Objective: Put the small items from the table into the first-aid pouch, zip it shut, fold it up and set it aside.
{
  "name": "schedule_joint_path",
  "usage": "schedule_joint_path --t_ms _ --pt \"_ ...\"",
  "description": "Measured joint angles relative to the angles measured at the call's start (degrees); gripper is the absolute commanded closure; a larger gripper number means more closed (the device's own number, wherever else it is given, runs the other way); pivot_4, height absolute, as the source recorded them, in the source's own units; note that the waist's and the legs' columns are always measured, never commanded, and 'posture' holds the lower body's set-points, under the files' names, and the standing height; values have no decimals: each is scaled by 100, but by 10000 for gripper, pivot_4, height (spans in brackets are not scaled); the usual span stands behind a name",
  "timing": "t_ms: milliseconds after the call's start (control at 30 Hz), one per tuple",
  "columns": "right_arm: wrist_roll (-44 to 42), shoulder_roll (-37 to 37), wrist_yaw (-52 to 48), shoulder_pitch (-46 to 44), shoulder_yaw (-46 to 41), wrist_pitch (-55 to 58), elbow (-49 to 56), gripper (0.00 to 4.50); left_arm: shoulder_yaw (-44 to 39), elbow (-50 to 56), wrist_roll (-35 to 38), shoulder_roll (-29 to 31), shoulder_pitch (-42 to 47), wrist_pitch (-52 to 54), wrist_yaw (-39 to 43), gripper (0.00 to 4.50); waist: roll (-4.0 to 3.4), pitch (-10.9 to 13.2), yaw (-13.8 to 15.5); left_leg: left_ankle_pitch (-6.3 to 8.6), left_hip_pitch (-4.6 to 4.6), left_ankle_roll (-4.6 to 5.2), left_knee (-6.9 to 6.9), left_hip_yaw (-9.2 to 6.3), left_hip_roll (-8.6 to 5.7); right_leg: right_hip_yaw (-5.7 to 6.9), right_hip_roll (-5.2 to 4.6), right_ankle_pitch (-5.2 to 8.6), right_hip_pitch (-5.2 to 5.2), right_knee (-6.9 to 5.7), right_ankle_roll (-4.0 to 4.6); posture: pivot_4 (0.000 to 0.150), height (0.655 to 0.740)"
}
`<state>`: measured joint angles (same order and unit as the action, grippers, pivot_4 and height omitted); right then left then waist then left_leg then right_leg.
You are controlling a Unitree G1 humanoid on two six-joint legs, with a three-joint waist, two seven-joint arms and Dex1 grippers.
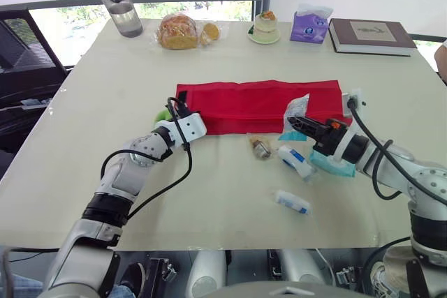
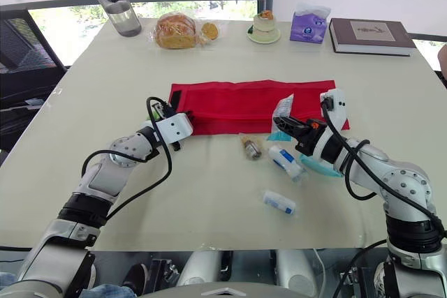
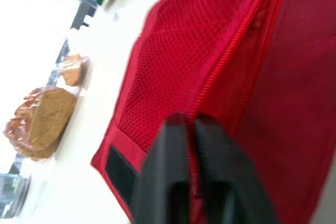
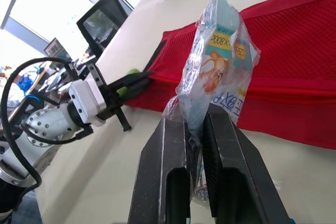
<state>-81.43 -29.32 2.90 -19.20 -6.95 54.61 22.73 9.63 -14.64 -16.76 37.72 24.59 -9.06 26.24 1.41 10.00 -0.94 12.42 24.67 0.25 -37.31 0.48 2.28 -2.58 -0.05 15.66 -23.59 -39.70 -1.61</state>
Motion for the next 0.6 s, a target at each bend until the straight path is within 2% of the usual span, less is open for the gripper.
schedule_joint_path --t_ms 233,400,500,600 --pt "-15 40 1 -1 5 14 -1 45000 -10 16 73 -99 9 -119 233 44576 0 0 15 0 1 0 0 6 -2 3 -1 0 0 0 0 1500 7400" --pt "-271 139 97 -1 81 114 -23 45000 209 315 299 -388 9 -131 732 44576 1 0 26 0 5 0 -4 7 -4 3 -2 0 0 0 0 1500 7400" --pt "-1059 660 416 14 616 289 -373 45000 348 523 526 -725 69 28 1053 44576 3 -2 -4 0 5 0 -4 1 0 4 5 0 -1 -6 1 1500 7400" --pt "-893 971 486 -197 1080 407 -861 45000 329 516 713 -777 262 101 1259 44576 3 -1 -52 -1 -1 0 -6 3 1 3 13 -1 -1 -10 1 1500 7400"
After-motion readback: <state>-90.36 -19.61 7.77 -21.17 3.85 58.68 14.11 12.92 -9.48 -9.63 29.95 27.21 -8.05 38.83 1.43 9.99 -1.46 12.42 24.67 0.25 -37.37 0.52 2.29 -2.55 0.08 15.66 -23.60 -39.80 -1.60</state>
